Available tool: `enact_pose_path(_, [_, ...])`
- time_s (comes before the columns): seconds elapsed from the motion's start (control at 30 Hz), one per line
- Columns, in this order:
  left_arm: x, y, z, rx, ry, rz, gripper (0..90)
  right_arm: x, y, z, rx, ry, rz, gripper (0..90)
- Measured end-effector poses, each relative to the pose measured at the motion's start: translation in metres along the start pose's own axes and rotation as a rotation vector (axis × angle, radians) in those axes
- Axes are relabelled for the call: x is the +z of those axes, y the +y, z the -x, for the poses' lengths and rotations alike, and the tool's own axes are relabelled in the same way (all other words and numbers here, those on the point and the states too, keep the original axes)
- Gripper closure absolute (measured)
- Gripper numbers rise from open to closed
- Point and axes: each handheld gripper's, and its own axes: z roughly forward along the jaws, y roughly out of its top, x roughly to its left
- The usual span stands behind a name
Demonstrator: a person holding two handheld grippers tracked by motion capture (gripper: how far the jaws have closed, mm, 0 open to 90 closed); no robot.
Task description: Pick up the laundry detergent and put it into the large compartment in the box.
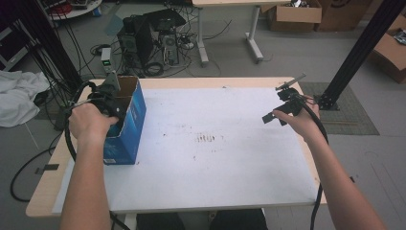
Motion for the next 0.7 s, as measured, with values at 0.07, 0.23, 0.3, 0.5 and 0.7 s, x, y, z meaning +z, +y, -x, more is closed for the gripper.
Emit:
enact_pose_path(0.07, [-0.0001, 0.0000, -0.0003, -0.002, 0.000, 0.000, 37.2, 0.0000, 0.0000, 0.0006, 0.000, -0.002, -0.002, 24.1])
enact_pose_path(0.23, [0.0000, 0.0000, 0.0005, -0.004, 0.000, 0.001, 37.1, 0.0005, 0.0005, 0.0004, 0.001, 0.000, -0.002, 24.1])
enact_pose_path(0.3, [0.0001, 0.0002, 0.0005, -0.007, 0.000, 0.000, 37.0, 0.0006, 0.0008, 0.0001, -0.001, -0.001, -0.003, 24.1])
enact_pose_path(0.5, [-0.0006, 0.0015, 0.0016, -0.007, 0.002, 0.004, 36.3, 0.0015, 0.0011, -0.0002, -0.004, -0.002, -0.006, 24.1])
enact_pose_path(0.7, [-0.0007, 0.0021, 0.0028, -0.011, 0.007, 0.000, 35.2, 0.0006, 0.0010, 0.0008, -0.001, -0.001, -0.001, 24.2])
